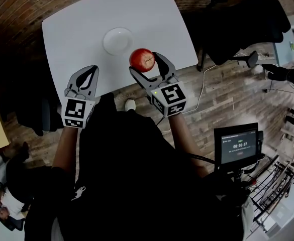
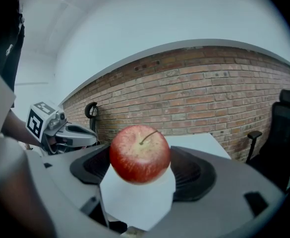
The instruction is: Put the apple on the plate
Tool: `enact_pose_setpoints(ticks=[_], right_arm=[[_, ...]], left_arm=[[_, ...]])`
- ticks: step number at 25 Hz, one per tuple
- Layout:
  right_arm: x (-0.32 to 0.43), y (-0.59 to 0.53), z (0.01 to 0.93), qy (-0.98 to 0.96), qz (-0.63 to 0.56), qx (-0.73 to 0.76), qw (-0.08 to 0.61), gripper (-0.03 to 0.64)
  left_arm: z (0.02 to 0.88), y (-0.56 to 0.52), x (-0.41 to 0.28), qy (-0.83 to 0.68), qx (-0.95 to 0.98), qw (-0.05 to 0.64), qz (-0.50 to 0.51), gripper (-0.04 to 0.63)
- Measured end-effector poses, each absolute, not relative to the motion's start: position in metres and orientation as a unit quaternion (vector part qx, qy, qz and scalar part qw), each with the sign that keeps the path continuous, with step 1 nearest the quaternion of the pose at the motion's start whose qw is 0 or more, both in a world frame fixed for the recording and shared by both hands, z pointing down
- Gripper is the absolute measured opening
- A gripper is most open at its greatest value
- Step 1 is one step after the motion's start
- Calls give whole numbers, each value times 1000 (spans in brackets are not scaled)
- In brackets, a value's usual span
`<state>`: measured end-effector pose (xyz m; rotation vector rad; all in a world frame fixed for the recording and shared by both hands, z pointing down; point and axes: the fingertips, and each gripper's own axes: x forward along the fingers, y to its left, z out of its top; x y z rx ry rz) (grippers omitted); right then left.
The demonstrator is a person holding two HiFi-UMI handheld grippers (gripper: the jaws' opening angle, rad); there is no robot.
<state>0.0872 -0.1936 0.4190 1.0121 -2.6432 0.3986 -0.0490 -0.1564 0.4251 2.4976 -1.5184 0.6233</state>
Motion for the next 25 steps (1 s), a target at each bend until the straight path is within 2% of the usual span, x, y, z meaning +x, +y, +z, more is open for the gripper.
enact_pose_setpoints(ticks=[17, 25], right_arm=[[33, -204, 417, -913, 113, 346, 187, 373], [29, -254, 489, -909, 124, 335, 216, 373]], left_arm=[[413, -165, -73, -482, 849, 96, 194, 6], [480, -204, -71, -472, 847, 133, 206, 6]])
